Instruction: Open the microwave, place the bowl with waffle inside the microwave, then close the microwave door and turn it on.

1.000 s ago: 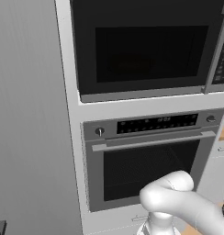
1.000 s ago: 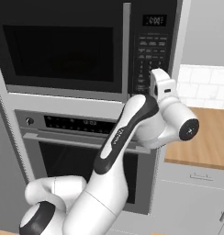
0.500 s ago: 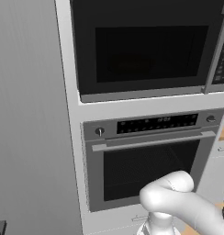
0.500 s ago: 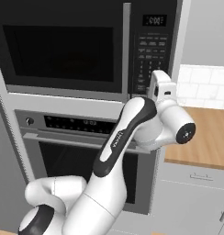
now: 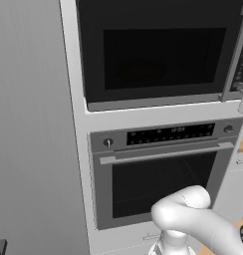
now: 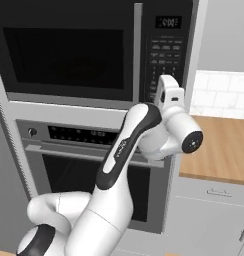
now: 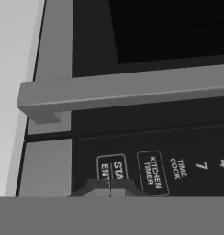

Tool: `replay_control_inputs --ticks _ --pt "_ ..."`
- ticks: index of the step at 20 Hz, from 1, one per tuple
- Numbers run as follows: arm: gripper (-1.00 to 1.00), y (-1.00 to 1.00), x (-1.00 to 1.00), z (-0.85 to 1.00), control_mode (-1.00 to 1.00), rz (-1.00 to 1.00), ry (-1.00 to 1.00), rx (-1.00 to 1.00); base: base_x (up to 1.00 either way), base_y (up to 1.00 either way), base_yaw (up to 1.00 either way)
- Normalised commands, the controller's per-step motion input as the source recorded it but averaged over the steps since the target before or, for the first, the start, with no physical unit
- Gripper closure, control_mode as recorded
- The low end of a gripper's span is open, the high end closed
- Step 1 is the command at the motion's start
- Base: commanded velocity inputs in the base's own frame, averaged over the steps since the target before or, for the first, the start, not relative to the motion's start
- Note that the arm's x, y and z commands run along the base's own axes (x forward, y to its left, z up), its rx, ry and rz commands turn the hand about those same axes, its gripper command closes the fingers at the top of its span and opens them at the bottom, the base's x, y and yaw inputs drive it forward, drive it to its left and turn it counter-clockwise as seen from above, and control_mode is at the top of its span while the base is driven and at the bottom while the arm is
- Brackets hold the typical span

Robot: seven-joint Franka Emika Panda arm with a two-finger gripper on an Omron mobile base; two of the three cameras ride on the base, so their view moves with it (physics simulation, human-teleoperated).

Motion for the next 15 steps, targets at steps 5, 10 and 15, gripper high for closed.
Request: replay_control_inputs --ticks 5,10,15 --pt "1.00 0.19 0.79 -0.04 -1.00 0.00 0.04 0.02 0.00 0.00 0.00" --pt "1.00 -0.01 0.40 -0.20 -1.00 -0.03 -0.02 0.04 0.00 0.00 0.00" --pt "1.00 -0.52 -0.90 0.01 -1.00 -0.07 -0.13 0.01 0.00 0.00 0.00"
